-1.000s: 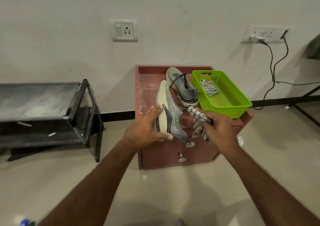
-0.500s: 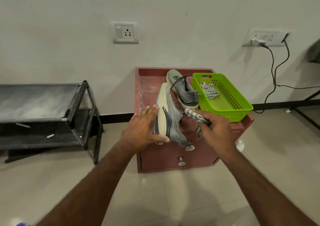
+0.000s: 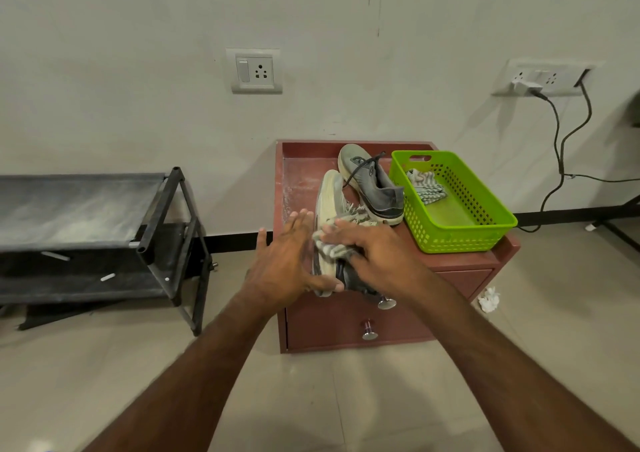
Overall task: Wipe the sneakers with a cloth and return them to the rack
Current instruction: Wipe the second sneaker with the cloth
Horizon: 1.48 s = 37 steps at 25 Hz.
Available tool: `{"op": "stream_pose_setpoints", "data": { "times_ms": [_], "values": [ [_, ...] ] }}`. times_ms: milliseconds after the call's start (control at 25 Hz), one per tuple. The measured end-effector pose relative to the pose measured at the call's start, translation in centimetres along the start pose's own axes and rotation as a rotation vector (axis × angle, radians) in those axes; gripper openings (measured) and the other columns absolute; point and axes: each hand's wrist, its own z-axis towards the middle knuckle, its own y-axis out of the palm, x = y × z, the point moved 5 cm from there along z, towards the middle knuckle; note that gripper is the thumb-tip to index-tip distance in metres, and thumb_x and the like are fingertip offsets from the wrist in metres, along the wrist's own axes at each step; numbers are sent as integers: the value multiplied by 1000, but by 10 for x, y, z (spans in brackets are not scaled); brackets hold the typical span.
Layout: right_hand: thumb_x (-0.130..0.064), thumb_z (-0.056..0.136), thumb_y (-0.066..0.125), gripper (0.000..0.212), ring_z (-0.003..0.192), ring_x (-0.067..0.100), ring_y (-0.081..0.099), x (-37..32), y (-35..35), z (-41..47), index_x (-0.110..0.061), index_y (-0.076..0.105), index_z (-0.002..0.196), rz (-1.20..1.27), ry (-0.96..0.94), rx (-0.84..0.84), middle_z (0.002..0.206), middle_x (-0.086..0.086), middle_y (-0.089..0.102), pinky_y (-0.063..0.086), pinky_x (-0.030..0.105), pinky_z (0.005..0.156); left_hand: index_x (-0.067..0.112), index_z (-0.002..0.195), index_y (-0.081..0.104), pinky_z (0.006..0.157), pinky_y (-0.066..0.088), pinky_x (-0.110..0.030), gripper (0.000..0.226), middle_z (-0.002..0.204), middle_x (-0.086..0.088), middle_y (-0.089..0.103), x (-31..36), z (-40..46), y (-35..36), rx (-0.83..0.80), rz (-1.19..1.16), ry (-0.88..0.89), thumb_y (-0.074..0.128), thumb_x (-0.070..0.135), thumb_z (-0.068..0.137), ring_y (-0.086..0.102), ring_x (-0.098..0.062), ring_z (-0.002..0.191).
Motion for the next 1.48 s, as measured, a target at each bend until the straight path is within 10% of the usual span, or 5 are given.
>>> {"op": "stream_pose_setpoints", "data": {
  "times_ms": [440,800,1040,1320,1480],
  "values": [
    [5,87,63,44,124,1,56,25,-26,-12,-24,72,119,141,160,407,126,-7,68,44,34,109,32,160,8,121,-7,-52,113,167,7,12,9,-4,-2,-21,-8,12,70,70,73,6,-14,154],
    [5,73,48,38,96,13,73,21,-16,-42,-13,80,82,292,230,-155,90,-2,78,57,42,91,37,159,3,120,-9,-55,116,168,11,3,6,3,0,-57,15,32,72,70,71,-4,-11,154],
    [-10,82,52,36,112,2,65,21,-48,-41,-24,76,105,291,175,359,108,-20,73,47,29,104,34,159,9,119,-8,-56,116,167,15,2,6,5,-2,-68,64,46,67,77,68,-8,-8,153],
    [5,88,64,43,95,-3,69,26,-15,-58,-30,74,110,252,338,-192,97,-24,74,57,22,81,35,159,10,122,-2,-57,114,167,15,6,9,3,-1,-68,34,36,70,72,70,-4,-9,153],
    [5,84,59,47,78,-8,69,34,-53,-56,-30,75,110,29,378,296,96,-9,77,53,11,70,35,159,9,123,-2,-54,113,167,14,7,10,3,-2,-51,25,37,72,69,71,-3,-9,153]
  ]
}}
